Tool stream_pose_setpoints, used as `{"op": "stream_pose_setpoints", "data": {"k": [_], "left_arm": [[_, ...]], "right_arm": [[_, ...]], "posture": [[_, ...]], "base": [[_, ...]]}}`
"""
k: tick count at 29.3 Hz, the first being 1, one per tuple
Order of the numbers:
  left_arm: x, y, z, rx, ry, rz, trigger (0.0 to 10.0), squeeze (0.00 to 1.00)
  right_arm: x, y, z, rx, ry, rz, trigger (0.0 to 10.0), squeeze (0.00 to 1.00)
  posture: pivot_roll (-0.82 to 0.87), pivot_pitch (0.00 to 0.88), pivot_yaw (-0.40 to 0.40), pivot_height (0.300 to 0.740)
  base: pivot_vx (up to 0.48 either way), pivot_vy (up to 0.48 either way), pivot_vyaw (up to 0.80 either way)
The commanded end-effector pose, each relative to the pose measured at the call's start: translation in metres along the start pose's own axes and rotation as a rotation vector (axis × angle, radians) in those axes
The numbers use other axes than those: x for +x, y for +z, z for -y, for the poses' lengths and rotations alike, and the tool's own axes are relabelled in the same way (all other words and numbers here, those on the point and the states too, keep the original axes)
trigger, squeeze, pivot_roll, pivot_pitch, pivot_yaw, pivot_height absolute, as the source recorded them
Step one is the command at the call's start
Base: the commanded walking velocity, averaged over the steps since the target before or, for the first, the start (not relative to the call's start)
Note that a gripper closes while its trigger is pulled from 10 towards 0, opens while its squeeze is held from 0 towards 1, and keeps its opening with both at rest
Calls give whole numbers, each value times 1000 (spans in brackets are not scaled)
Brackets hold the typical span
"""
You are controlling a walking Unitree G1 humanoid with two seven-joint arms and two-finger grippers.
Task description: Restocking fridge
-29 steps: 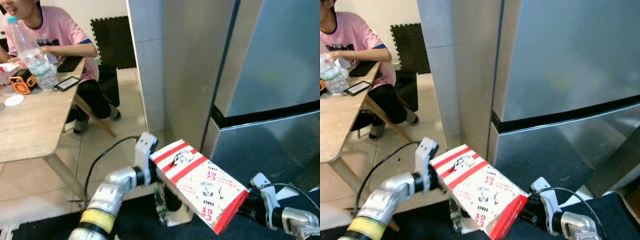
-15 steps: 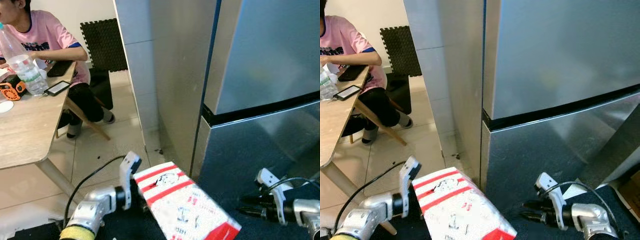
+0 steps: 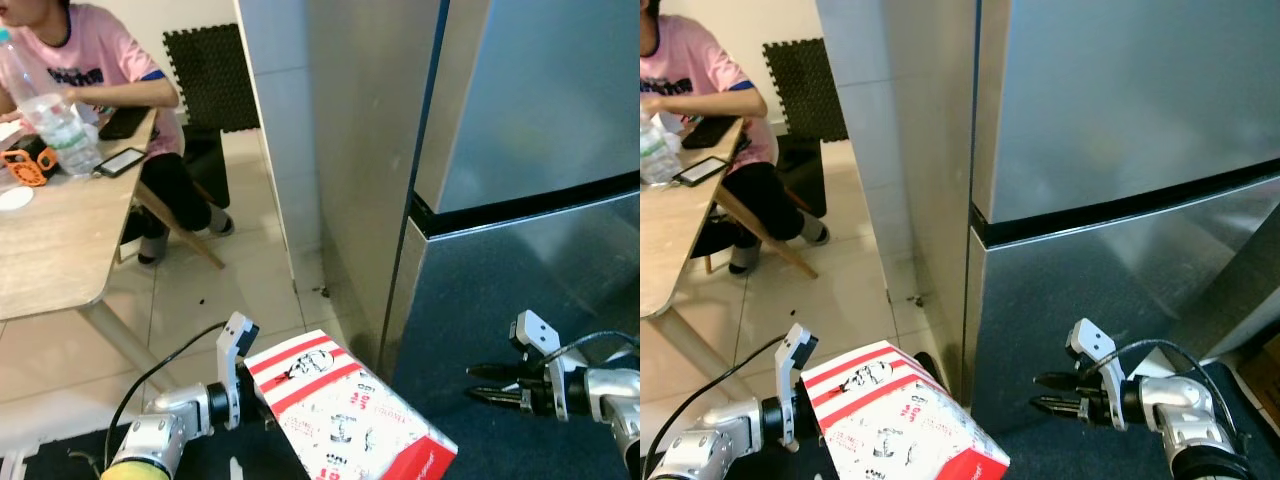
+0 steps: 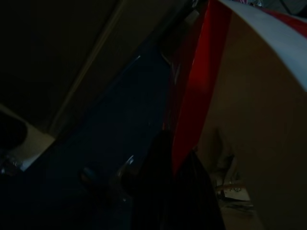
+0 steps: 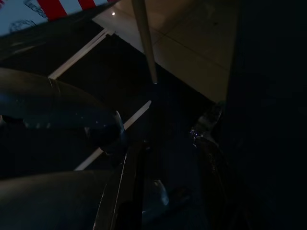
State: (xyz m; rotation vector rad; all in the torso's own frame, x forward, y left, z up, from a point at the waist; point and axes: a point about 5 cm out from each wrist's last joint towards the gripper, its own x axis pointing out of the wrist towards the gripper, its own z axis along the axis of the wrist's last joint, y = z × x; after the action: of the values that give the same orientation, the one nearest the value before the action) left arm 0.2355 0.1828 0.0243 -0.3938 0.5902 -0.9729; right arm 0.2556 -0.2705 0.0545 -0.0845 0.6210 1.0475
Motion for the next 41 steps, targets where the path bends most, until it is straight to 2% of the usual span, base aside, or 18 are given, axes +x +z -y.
{"op": "stream_pose_setpoints", "data": {"k": [1,4,7,9,12,18,22,23,30,34,38,40,41], "left_arm": [[-10,-2,-5,14,23,-29,10000,0],[-9,-4,-5,14,16,-36,10000,0],[-5,-6,-3,9,4,-29,10000,0],[-4,-6,-3,7,5,-25,10000,0],[-1,-7,-3,9,5,-26,10000,0],[7,-3,-2,35,14,-20,10000,0],[13,4,-5,91,50,-8,10000,0],[17,9,-5,101,63,29,10000,0],[22,8,-3,94,58,37,10000,0],[20,8,-7,112,90,23,10000,0],[17,10,-10,128,103,16,10000,0],[10,13,-15,156,136,2,10000,0],[10,13,-15,156,136,2,10000,0]], "right_arm": [[-4,5,0,-25,15,-7,10000,0],[-5,10,0,-39,18,0,10000,0],[-6,28,0,-101,28,31,10000,0],[-5,31,0,-113,30,38,10000,0],[3,48,0,-164,12,104,10000,0],[11,59,-1,-207,0,121,10000,0],[15,69,-2,-244,-12,139,10000,0],[17,73,-4,-258,-1,141,10000,0],[23,85,-4,-310,-25,148,10000,0],[24,111,0,-375,-47,211,10000,0],[23,125,0,-425,-34,225,10000,0],[20,145,0,-491,-17,245,10000,0],[20,145,0,-491,-17,245,10000,0]], "posture": [[-62,57,28,740],[-62,57,28,740],[-67,58,24,740],[-67,58,24,740],[-67,58,24,740],[-64,60,27,740],[-63,56,23,740],[-64,55,21,740],[-71,60,11,740],[-69,63,11,740],[-71,66,13,740],[-67,71,11,740],[-67,71,11,740]], "base": [[-326,0,0],[-326,0,0],[-315,0,0],[-304,0,0],[-181,0,0],[0,0,0],[0,0,0],[0,-465,0],[36,-381,0],[0,0,0],[0,0,0],[0,0,0],[0,0,0]]}}
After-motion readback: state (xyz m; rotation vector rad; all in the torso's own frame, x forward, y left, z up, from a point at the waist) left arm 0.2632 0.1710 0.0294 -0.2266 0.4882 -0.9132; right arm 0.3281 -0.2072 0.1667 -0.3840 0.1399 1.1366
